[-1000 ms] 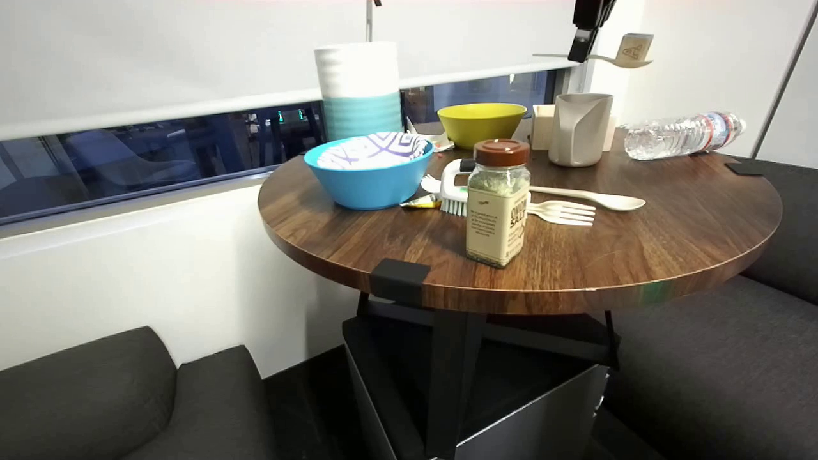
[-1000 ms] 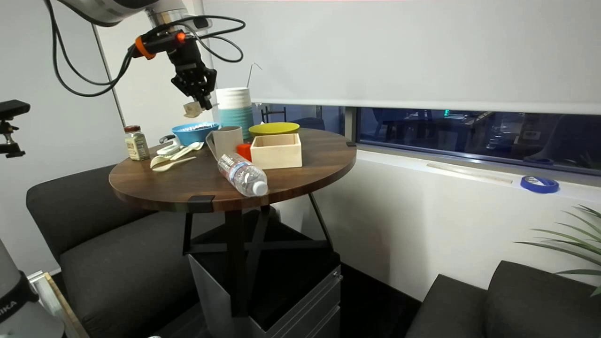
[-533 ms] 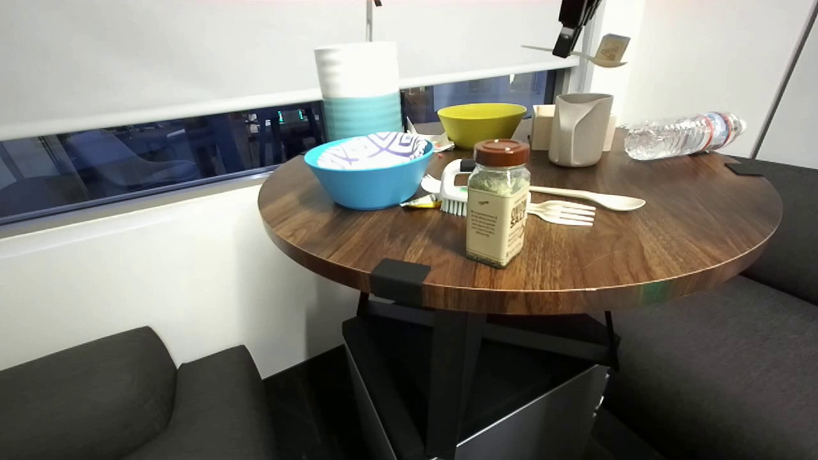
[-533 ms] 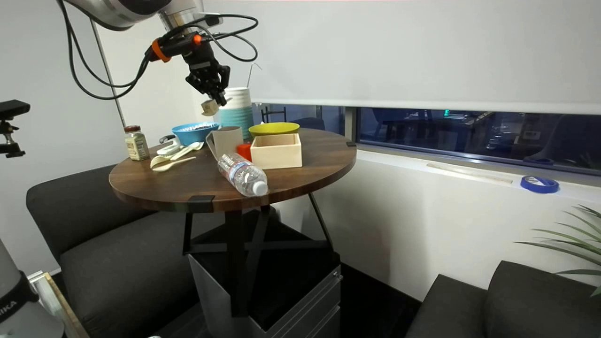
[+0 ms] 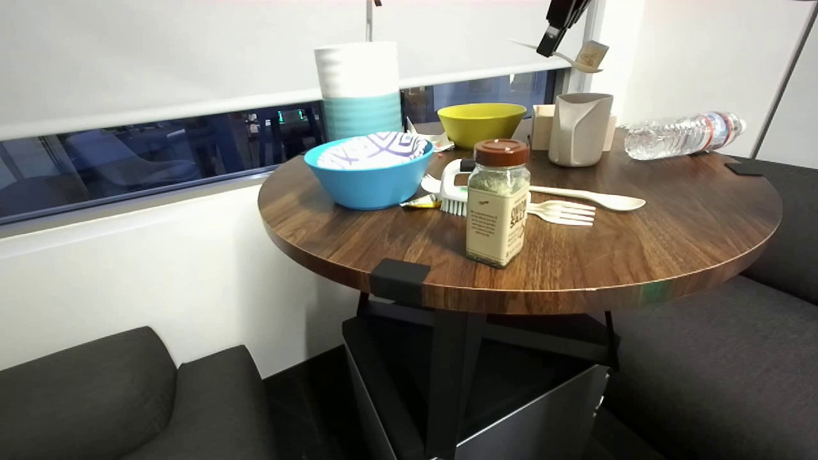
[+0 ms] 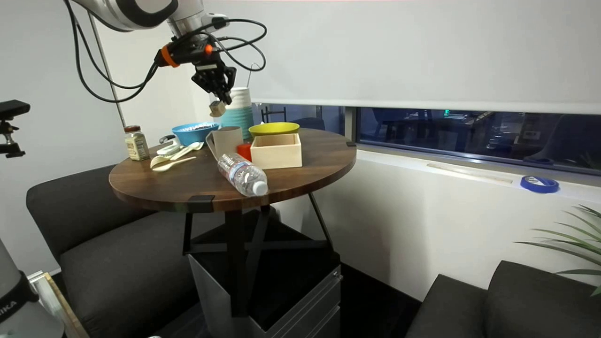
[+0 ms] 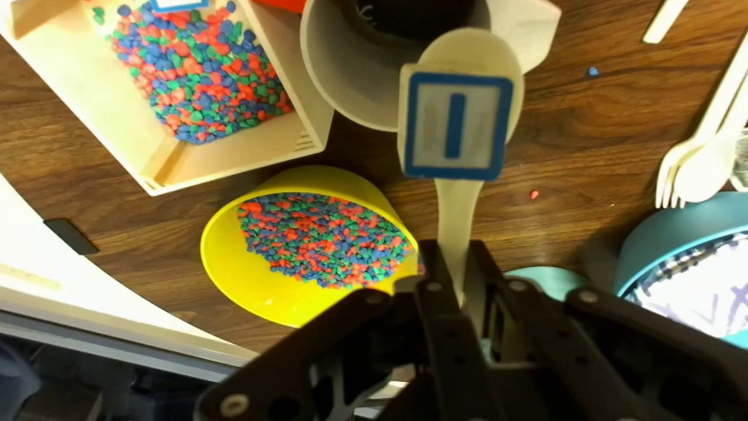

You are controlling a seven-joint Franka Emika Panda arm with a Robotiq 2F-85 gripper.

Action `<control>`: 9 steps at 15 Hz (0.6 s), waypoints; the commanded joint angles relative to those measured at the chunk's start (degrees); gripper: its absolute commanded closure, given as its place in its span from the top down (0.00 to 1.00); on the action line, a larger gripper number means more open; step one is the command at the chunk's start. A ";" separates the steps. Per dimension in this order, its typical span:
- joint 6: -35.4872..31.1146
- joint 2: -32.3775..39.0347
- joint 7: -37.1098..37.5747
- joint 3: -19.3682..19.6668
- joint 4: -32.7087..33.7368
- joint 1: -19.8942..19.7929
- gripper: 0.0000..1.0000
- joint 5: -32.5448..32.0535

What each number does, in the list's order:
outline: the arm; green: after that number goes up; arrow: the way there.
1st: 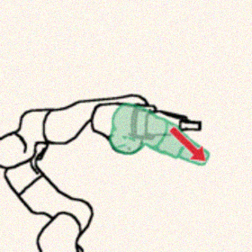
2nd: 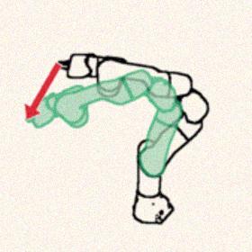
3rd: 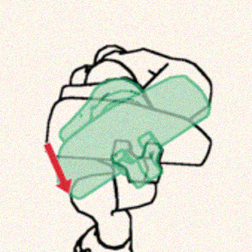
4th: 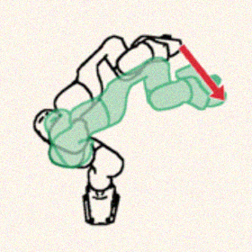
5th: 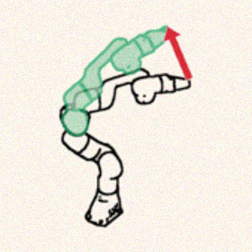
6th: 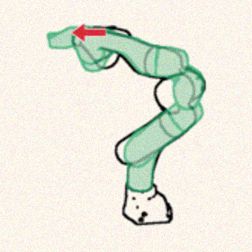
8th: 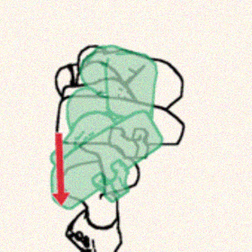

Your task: Use the wooden spoon to move the block to the mug

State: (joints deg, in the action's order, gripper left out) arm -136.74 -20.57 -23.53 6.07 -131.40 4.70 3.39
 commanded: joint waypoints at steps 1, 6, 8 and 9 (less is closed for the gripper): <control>-3.69 -1.23 -4.96 1.85 -2.94 2.17 0.03 5.77; -6.73 -1.80 -7.52 2.77 -5.29 2.48 0.03 7.05; -8.77 -1.85 -8.11 3.19 -6.01 2.68 0.03 7.60; -9.99 -1.86 -8.53 3.43 -6.30 2.92 0.03 8.01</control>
State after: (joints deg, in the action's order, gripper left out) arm -143.30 -20.92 -29.60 8.41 -135.60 6.34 8.85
